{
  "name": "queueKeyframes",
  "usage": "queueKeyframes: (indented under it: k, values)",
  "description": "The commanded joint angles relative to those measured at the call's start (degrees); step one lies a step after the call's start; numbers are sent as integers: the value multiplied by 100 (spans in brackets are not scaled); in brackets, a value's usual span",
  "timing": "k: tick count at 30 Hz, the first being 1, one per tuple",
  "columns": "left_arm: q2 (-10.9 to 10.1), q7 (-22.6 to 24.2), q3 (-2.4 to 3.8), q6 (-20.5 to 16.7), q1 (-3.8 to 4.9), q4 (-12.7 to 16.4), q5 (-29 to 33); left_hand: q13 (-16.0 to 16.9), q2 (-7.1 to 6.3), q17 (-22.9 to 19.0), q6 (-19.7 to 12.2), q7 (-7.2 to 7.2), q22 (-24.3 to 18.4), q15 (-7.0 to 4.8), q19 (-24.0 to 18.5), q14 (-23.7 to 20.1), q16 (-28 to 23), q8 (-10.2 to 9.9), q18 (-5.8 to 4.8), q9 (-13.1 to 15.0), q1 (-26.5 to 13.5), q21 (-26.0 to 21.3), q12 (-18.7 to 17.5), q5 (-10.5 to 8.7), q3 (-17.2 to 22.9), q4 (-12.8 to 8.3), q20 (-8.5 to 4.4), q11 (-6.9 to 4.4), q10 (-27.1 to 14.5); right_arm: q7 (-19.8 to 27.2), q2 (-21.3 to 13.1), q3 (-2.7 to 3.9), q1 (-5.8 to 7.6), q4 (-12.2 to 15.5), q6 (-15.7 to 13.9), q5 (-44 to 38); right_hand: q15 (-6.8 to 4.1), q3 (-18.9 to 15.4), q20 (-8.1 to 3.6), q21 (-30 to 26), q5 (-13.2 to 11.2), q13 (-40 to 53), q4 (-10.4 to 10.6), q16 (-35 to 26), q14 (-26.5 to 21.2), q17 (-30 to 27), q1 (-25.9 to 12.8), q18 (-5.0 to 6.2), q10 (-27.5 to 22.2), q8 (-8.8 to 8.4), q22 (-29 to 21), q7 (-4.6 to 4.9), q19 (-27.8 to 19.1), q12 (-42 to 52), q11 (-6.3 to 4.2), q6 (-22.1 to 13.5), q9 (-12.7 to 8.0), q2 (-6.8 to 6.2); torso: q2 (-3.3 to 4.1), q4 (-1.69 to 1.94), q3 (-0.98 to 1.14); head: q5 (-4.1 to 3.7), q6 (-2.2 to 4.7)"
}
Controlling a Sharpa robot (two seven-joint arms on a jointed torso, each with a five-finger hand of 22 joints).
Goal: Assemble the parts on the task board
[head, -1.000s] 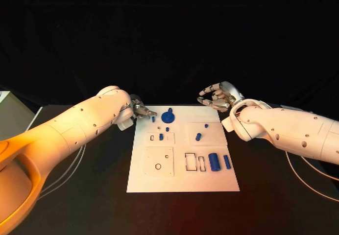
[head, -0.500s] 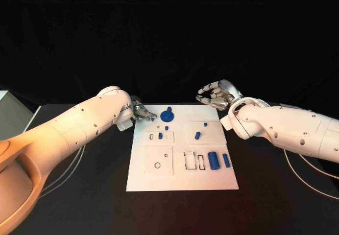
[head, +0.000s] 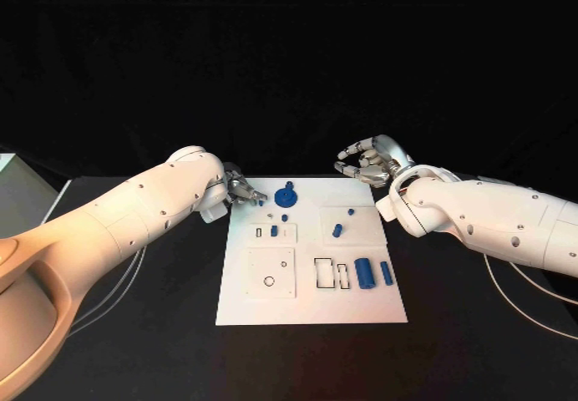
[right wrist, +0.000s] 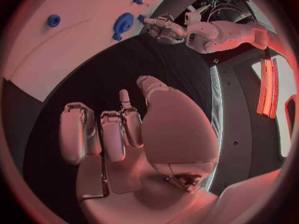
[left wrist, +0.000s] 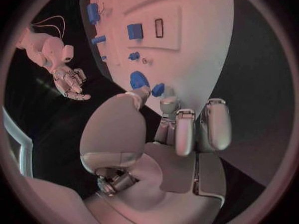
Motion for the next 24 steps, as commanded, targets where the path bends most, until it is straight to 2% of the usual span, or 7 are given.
queueKeyframes:
  k: [1,16,19,24]
  values:
    - [11,18,1,-13,2,2,105,-8,55,1306,14,-25,6,8,43,520,39,35,30,-7,35,30,23,-17,57,-1,-16,-8,35,71,4,3,2,1,17,-16,-15,39,-7,-19,28,763,4,-24,372,599,5,70,-24,-20,719,12,110,-11,2,-40,5,-47,3,-4,-2,-2,-4]
    - [29,18,2,-63,2,-19,208,-44,158,1297,-23,-32,-3,1,30,517,36,76,33,-20,206,23,14,-16,220,-32,-22,-16,14,72,22,3,2,-13,2,-16,-16,47,-8,-25,32,764,3,-26,372,596,6,71,-21,-20,715,12,109,-9,2,-41,7,-47,2,2,-2,5,-16]
    - [32,28,2,-70,2,-27,232,-65,233,1298,-55,-42,0,-10,27,517,37,97,33,-34,382,22,6,-15,430,-81,-29,-28,-5,71,24,3,1,-15,6,-16,-16,55,-8,-18,35,768,0,-20,376,611,7,69,-15,-20,720,12,113,-2,1,-41,10,-48,1,0,-5,4,-22]
    - [35,44,1,-50,2,-35,286,-105,223,1295,-102,-47,1,-22,18,515,37,165,35,-52,632,18,-6,-9,964,-239,-42,-40,-34,62,26,3,1,-18,24,-16,-16,55,-8,-18,35,768,0,-20,376,611,7,69,-15,-20,720,12,113,-2,1,-41,10,-48,2,-5,-3,12,-29]
